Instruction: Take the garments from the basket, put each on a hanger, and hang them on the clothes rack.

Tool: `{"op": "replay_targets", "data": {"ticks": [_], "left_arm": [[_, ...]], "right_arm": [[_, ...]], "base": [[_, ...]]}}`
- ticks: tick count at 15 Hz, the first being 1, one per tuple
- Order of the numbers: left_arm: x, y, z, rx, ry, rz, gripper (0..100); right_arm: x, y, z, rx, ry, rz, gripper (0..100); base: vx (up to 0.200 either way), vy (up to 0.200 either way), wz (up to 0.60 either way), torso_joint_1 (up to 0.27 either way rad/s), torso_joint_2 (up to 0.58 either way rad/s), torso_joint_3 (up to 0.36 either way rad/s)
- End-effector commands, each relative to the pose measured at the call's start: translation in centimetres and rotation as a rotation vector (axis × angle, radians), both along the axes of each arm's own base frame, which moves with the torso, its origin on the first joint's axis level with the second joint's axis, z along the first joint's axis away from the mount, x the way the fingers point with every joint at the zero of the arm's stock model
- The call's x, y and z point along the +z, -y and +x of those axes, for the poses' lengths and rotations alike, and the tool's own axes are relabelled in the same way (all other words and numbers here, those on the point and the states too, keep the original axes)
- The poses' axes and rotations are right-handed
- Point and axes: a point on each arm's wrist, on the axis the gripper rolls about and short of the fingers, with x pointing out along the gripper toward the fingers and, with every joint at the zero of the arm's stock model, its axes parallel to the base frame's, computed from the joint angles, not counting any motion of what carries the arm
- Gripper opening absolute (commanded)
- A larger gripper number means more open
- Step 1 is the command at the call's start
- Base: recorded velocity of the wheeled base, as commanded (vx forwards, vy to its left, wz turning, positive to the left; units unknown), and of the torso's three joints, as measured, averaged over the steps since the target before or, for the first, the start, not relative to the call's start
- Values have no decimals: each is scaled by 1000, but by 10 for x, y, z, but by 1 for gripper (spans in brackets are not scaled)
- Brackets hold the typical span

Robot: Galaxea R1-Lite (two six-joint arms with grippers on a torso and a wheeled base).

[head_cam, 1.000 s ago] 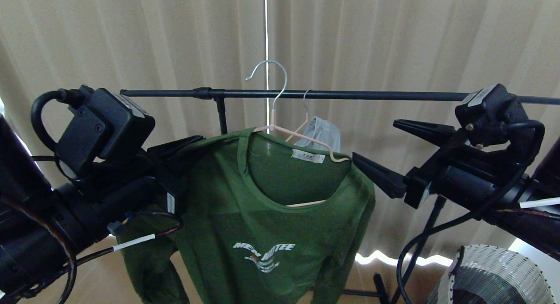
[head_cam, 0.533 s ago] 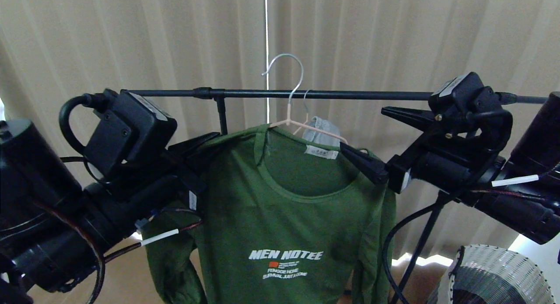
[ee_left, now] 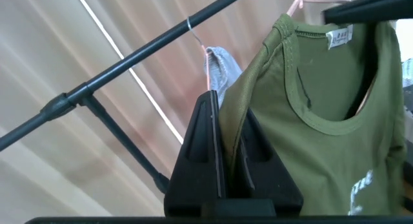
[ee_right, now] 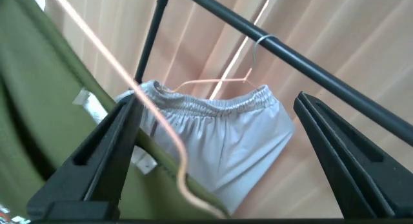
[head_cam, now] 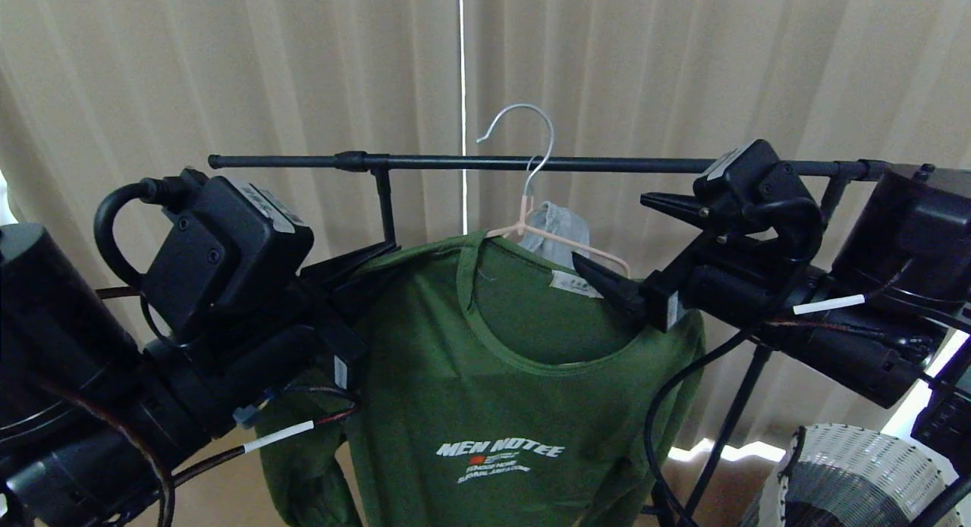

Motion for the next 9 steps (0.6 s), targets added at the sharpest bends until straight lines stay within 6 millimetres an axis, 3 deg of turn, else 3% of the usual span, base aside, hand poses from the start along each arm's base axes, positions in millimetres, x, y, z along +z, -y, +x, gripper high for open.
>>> {"op": "replay_targets", "data": {"ticks": [1,6,7,9], "left_arm": [[3,-1,-7,-15,12,-11,0],[4,-2,-8,-15,14,-13,0],[3,-2,-8,-16,12,-11,0],[3,-2,-8,-16,12,-11,0]], "right_arm": [[-4,1,5,-14,-11,-10,100],[-6,1,8,-18,-17,-14,100],[-6,0,8,-17,-17,-14,0],[-6,0,8,-17,-17,-14,0]], "base": [[0,0,0,0,0,0],[0,0,0,0,0,0],[0,0,0,0,0,0],[0,0,0,0,0,0]]}}
